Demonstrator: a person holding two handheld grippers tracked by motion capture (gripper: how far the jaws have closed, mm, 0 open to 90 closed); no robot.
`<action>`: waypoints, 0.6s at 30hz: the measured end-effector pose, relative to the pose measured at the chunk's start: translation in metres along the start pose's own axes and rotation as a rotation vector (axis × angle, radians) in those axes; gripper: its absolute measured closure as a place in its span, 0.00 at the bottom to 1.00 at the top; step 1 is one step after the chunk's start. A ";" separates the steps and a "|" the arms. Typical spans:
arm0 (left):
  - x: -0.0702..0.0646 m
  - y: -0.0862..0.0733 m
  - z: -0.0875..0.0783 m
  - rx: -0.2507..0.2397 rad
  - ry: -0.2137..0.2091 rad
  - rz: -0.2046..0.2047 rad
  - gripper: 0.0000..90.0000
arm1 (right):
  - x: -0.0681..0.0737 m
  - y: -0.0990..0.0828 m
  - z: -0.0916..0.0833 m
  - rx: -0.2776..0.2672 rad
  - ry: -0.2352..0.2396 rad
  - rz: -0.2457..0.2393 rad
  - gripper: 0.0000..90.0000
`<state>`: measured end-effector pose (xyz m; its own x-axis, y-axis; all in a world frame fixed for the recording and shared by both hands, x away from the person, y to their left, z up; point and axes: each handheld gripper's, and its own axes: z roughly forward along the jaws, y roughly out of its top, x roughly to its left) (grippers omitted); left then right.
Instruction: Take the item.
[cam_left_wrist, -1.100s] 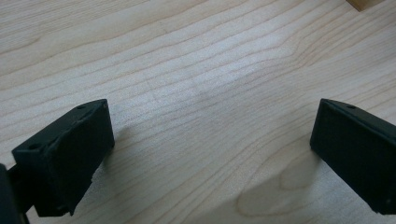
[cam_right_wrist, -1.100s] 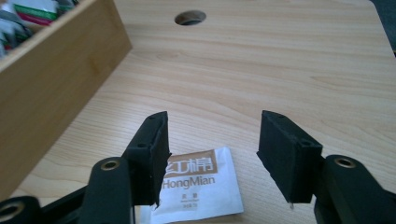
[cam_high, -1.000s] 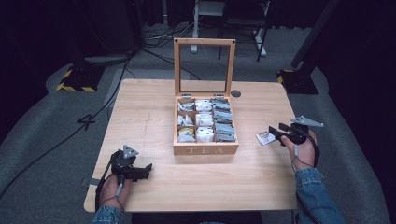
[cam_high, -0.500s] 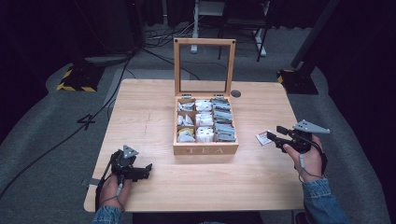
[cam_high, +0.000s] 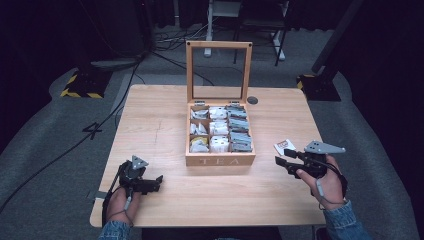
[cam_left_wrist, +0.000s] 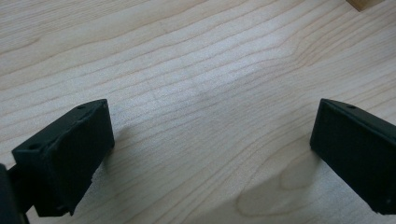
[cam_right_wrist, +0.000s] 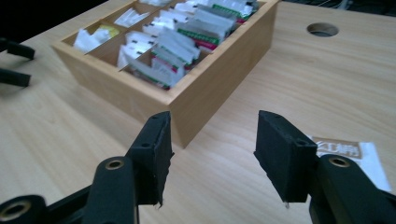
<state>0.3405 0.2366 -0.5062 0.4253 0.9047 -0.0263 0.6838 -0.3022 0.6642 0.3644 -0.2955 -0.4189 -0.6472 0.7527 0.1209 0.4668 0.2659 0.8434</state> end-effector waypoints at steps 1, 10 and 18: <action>0.000 0.000 0.000 0.000 0.000 0.001 0.00 | 0.002 -0.001 -0.001 0.006 0.005 -0.006 0.51; 0.000 0.000 0.000 0.000 0.000 0.000 0.00 | 0.020 -0.021 0.010 0.068 0.034 -0.066 0.44; 0.000 0.000 0.000 0.000 0.000 0.000 0.00 | 0.019 -0.039 0.025 0.140 0.020 -0.086 0.42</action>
<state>0.3405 0.2366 -0.5061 0.4256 0.9046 -0.0259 0.6838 -0.3027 0.6639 0.3488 -0.2763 -0.4626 -0.6994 0.7119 0.0633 0.4879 0.4108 0.7702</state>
